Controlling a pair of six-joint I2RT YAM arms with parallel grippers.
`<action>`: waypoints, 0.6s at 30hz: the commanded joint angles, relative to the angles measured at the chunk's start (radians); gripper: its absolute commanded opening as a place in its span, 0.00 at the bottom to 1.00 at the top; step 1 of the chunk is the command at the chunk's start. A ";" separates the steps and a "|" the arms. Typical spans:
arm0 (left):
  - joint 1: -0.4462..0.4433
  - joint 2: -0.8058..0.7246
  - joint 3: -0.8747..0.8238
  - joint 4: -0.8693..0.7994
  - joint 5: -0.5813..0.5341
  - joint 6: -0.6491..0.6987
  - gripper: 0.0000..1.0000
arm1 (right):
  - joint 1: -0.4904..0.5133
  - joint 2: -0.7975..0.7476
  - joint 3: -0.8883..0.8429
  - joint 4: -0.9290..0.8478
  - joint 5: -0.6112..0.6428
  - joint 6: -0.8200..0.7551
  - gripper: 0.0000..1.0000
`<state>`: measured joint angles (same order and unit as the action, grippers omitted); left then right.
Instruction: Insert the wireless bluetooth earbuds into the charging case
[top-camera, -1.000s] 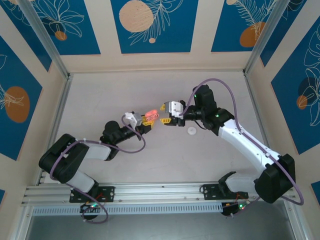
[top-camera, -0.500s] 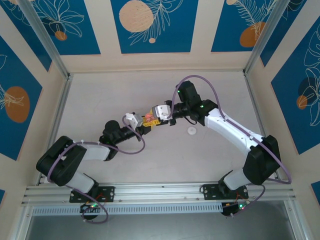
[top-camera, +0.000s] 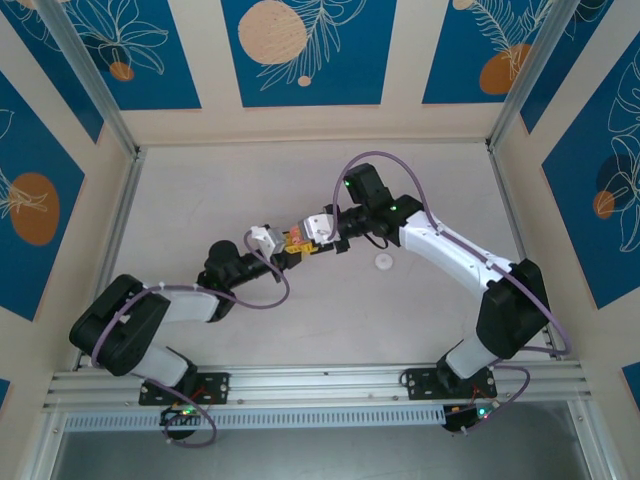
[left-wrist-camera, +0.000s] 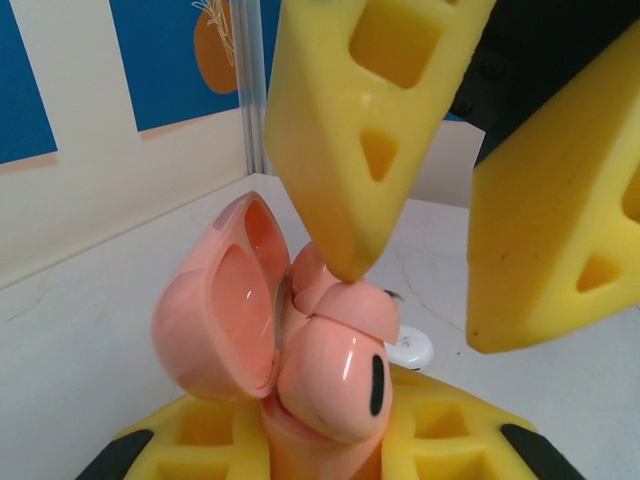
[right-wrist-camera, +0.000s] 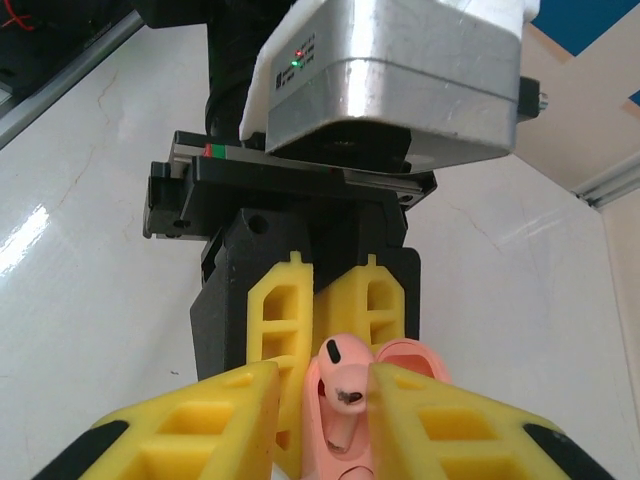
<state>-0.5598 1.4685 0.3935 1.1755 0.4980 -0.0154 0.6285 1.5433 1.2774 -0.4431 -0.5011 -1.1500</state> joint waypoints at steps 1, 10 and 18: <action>-0.013 -0.025 -0.001 0.003 0.031 0.022 0.00 | 0.007 0.016 0.036 -0.033 0.002 -0.024 0.30; -0.015 -0.031 0.001 -0.009 0.032 0.026 0.00 | 0.007 0.035 0.054 -0.021 -0.005 -0.021 0.33; -0.015 -0.036 -0.001 -0.018 0.030 0.031 0.00 | 0.007 0.046 0.072 -0.051 -0.004 -0.035 0.33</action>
<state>-0.5598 1.4574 0.3935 1.1461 0.4984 -0.0147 0.6285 1.5768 1.3243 -0.4568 -0.4938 -1.1584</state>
